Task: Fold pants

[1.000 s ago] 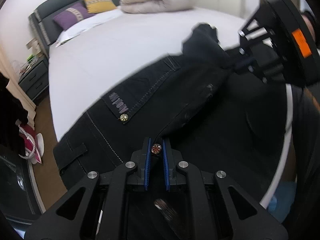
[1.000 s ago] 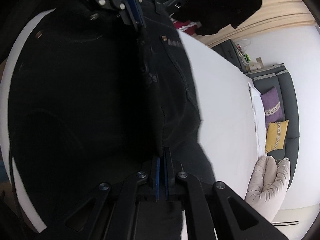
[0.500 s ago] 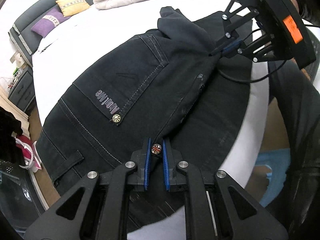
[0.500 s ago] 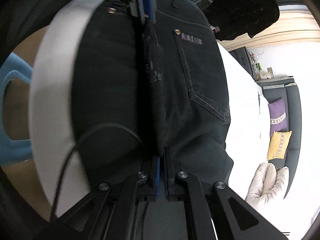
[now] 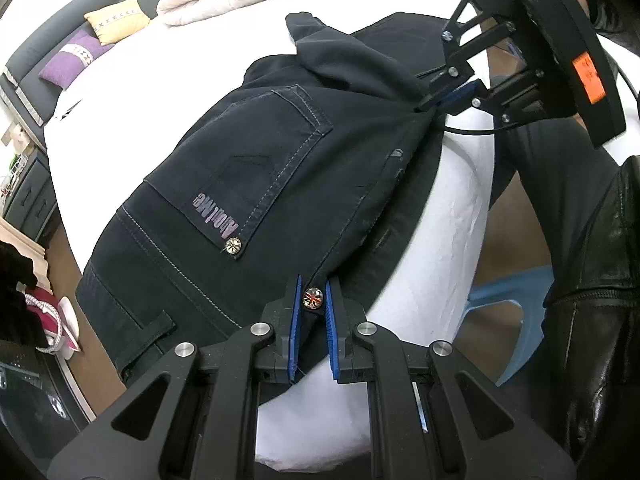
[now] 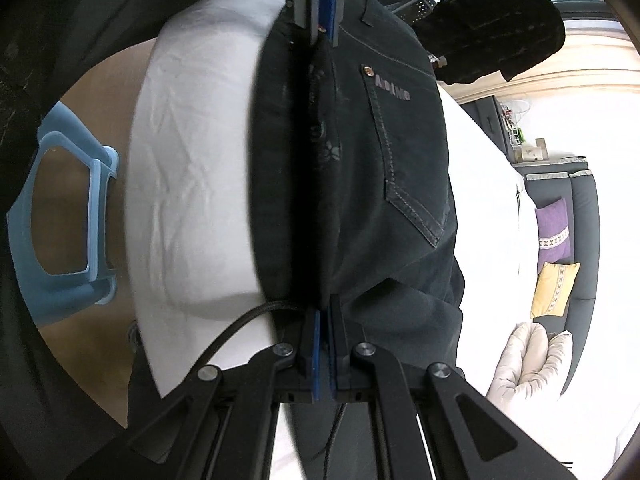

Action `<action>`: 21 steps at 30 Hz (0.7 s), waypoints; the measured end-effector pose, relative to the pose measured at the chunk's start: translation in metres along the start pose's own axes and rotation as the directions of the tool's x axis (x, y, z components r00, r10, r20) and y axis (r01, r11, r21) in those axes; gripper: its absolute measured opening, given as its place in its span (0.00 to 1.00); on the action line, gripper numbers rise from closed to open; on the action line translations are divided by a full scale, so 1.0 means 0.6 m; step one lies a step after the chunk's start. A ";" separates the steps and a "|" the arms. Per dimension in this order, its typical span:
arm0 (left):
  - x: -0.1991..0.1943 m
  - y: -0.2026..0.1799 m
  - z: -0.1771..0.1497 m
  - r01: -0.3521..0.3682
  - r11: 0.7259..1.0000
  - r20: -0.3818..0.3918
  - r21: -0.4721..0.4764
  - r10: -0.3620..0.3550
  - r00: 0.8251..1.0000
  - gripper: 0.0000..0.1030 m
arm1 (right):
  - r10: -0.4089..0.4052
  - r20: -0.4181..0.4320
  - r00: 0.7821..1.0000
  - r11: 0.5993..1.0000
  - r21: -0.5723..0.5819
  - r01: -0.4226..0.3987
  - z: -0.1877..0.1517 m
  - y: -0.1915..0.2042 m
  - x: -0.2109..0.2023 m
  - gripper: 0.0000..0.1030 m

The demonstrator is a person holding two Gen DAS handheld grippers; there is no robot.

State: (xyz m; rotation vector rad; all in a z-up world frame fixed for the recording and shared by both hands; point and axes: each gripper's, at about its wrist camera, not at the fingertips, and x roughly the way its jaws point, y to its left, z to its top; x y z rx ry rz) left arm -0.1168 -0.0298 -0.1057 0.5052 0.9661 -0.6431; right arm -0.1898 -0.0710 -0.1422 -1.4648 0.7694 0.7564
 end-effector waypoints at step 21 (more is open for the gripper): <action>-0.025 0.010 -0.001 0.009 0.998 -0.044 -0.054 -0.011 0.999 0.16 | -0.068 -0.034 0.997 0.995 0.071 0.070 0.041 0.052 0.035 0.07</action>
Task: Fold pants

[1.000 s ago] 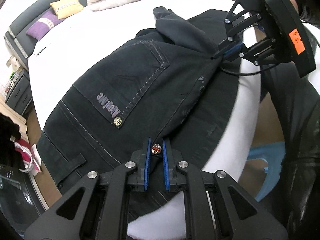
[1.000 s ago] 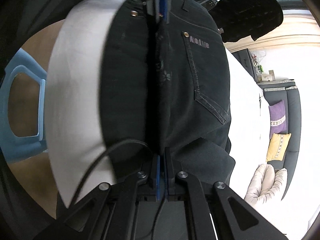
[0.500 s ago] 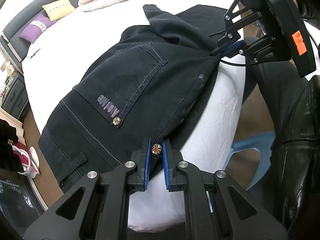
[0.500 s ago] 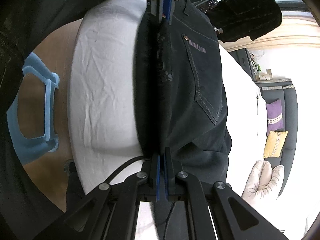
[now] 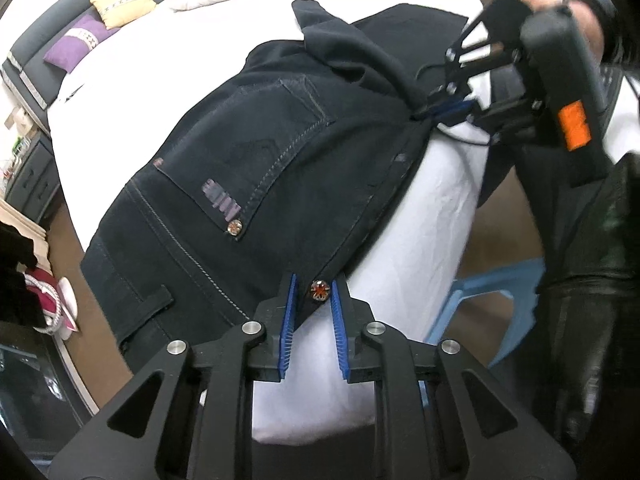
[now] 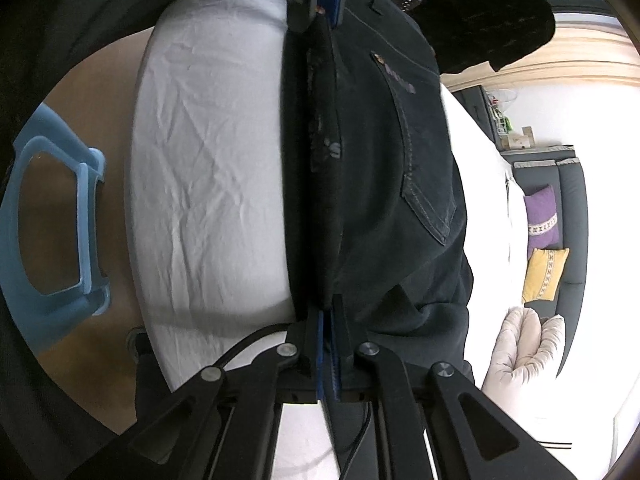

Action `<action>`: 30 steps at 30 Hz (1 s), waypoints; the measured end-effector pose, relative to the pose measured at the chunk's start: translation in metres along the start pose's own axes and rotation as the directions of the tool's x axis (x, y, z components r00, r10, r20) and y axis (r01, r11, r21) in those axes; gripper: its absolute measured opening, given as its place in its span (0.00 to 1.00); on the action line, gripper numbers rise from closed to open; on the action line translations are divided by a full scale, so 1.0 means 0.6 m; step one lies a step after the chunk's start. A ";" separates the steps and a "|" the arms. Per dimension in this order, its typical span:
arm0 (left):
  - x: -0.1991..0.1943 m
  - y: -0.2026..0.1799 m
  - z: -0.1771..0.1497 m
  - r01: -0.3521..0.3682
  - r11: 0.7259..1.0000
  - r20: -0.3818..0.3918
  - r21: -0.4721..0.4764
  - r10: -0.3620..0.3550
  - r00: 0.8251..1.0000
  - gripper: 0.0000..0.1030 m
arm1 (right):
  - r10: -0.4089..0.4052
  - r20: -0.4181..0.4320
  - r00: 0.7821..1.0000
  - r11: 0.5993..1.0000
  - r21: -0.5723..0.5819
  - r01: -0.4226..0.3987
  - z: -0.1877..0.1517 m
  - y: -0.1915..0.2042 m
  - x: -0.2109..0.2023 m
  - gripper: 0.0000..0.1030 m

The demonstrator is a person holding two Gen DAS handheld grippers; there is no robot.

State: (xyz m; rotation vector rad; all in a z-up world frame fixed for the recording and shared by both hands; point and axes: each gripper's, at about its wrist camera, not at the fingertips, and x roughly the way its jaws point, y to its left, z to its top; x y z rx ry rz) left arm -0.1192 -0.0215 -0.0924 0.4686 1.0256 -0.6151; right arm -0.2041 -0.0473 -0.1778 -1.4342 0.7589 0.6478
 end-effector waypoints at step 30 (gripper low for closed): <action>0.063 0.038 0.200 0.086 0.935 0.132 -0.343 -0.042 0.990 0.18 | -0.104 -0.013 0.994 0.988 0.115 0.105 0.011 0.030 0.004 0.07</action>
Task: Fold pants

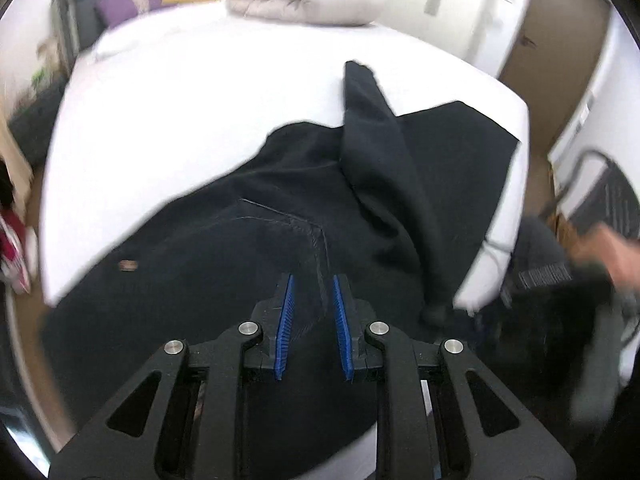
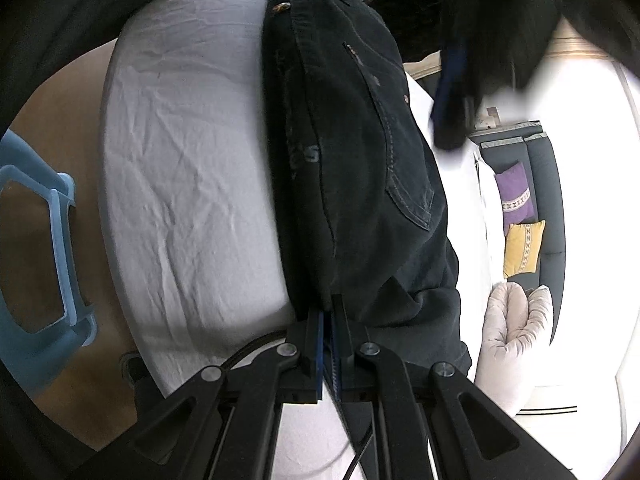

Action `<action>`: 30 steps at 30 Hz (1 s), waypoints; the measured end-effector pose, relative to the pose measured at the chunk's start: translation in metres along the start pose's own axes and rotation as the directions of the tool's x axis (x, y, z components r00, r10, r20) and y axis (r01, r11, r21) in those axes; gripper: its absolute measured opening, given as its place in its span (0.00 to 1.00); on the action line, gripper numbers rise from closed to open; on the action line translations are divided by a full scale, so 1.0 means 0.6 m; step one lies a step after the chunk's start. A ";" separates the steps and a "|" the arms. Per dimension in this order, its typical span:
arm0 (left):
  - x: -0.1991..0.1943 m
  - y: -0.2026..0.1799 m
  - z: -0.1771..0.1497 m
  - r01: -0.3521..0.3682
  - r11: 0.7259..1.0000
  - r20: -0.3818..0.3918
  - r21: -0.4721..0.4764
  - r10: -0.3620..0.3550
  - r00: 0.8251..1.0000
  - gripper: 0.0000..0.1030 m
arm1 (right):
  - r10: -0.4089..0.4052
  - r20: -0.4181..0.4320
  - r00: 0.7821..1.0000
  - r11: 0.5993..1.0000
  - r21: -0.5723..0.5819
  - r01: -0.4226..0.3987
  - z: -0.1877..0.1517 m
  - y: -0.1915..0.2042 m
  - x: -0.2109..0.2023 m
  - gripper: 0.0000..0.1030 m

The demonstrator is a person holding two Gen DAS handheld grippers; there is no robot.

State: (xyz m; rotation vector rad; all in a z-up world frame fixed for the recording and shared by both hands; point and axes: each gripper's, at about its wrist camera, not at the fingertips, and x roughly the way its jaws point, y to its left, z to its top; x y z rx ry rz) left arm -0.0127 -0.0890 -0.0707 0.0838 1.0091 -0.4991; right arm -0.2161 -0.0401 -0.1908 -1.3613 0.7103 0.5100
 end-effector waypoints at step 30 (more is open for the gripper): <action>0.194 0.092 0.052 0.320 0.856 0.039 -0.405 -0.334 0.942 0.18 | 0.021 0.483 0.875 -0.487 0.770 -0.413 -0.481 -0.466 0.216 0.44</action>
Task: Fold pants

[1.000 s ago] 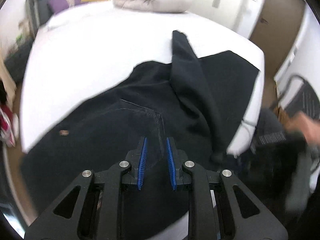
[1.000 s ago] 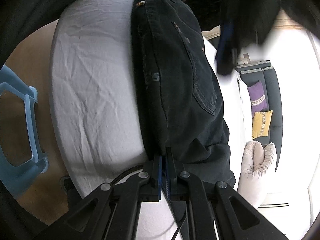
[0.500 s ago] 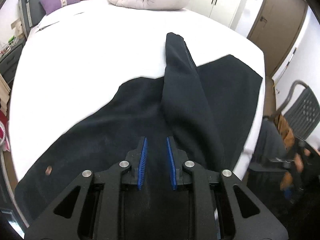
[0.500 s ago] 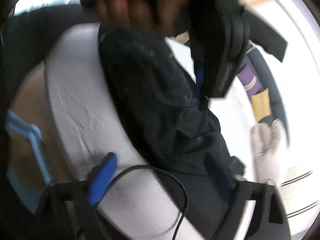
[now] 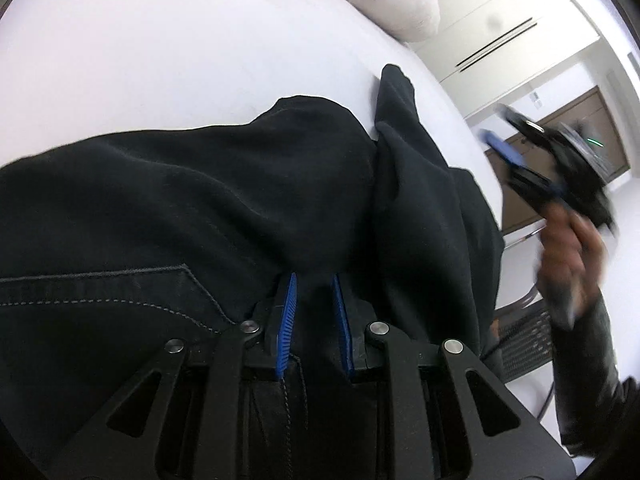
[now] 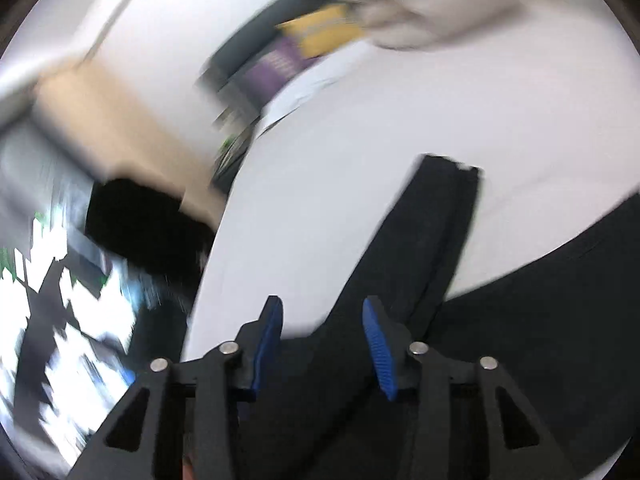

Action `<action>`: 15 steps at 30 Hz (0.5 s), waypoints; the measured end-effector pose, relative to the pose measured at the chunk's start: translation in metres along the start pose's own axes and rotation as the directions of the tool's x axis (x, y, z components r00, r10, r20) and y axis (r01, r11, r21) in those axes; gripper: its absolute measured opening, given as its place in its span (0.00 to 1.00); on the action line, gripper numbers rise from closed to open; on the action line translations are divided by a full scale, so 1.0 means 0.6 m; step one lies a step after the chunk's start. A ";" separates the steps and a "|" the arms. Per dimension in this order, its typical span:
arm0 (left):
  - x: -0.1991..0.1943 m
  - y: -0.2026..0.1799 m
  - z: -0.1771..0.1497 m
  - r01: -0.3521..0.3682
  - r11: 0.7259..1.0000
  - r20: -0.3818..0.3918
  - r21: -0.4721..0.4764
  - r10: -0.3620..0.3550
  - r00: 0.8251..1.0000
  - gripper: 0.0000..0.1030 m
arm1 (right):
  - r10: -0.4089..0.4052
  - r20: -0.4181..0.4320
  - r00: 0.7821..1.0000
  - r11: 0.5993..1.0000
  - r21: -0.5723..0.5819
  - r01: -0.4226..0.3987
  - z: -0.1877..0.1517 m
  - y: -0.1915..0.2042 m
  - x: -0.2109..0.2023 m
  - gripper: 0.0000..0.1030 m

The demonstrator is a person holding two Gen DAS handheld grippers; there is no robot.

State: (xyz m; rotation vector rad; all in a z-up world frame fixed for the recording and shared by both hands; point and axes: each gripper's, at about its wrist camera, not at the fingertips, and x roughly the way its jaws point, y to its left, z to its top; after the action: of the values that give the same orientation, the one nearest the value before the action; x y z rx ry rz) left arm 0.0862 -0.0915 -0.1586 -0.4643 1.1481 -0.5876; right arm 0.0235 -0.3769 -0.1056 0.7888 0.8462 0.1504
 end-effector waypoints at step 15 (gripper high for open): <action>-0.037 0.079 -0.018 0.136 0.984 0.040 -0.115 -0.132 0.990 0.03 | -0.070 -0.051 0.996 0.948 0.307 0.082 0.077 -0.141 0.144 0.44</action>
State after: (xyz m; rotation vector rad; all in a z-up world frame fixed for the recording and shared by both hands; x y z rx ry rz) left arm 0.0786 -0.0416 -0.1758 -0.6538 1.1302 -0.6295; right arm 0.0998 -0.4274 -0.1975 1.0477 0.9492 -0.0379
